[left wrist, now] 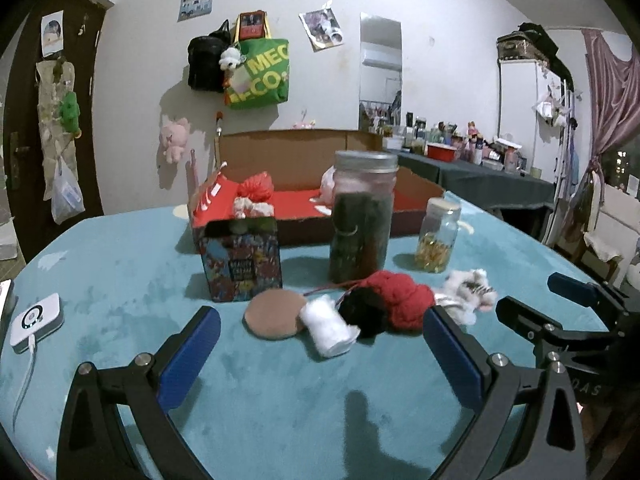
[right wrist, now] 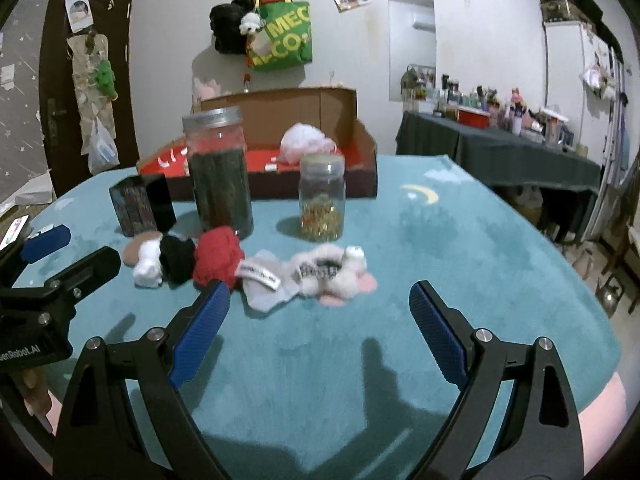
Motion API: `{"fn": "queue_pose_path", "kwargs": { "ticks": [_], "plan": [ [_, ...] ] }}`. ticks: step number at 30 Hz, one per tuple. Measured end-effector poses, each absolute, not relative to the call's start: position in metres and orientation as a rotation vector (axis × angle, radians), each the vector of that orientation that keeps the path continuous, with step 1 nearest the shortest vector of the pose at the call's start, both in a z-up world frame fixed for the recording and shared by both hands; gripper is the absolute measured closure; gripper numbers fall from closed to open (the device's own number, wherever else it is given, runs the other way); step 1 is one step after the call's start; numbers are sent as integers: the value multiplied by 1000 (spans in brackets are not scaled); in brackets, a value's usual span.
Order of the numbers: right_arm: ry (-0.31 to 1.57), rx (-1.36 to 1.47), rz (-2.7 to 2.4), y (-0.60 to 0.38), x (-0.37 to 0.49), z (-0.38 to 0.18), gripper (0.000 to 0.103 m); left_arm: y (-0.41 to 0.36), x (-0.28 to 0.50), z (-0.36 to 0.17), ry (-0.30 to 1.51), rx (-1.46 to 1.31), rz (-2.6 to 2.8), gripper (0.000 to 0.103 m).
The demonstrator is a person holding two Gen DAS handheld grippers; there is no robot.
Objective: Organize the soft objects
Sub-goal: 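Withdraw both tools from the box back over the table, then grasp the red knitted plush with the right tool while the left tool grasps the tan felt disc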
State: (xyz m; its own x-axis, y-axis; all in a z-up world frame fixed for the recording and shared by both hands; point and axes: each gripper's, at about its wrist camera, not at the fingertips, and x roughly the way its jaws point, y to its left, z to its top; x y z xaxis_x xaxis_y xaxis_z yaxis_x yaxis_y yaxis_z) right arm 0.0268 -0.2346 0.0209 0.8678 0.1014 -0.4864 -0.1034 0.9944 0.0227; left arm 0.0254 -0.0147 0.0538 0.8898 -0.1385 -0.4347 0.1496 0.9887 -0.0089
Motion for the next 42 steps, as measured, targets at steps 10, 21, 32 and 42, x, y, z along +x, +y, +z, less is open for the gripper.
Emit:
{"fn": "queue_pose_path", "kwargs": {
  "ticks": [10, 21, 32, 42],
  "plan": [
    [542, -15, 112, -230, 34, 14, 11, -5, 41, 47, 532, 8, -143, 0],
    [630, -89, 243, -203, 73, 28, 11, 17, 71, 49, 668, 60, -185, 0],
    [791, -181, 370, -182, 116, 25, 11, 34, 107, 41, 815, 158, -255, 1],
    [829, -226, 470, -167, 134, 21, 40, 24, 129, 34, 864, 214, -306, 18]
  ]
}}
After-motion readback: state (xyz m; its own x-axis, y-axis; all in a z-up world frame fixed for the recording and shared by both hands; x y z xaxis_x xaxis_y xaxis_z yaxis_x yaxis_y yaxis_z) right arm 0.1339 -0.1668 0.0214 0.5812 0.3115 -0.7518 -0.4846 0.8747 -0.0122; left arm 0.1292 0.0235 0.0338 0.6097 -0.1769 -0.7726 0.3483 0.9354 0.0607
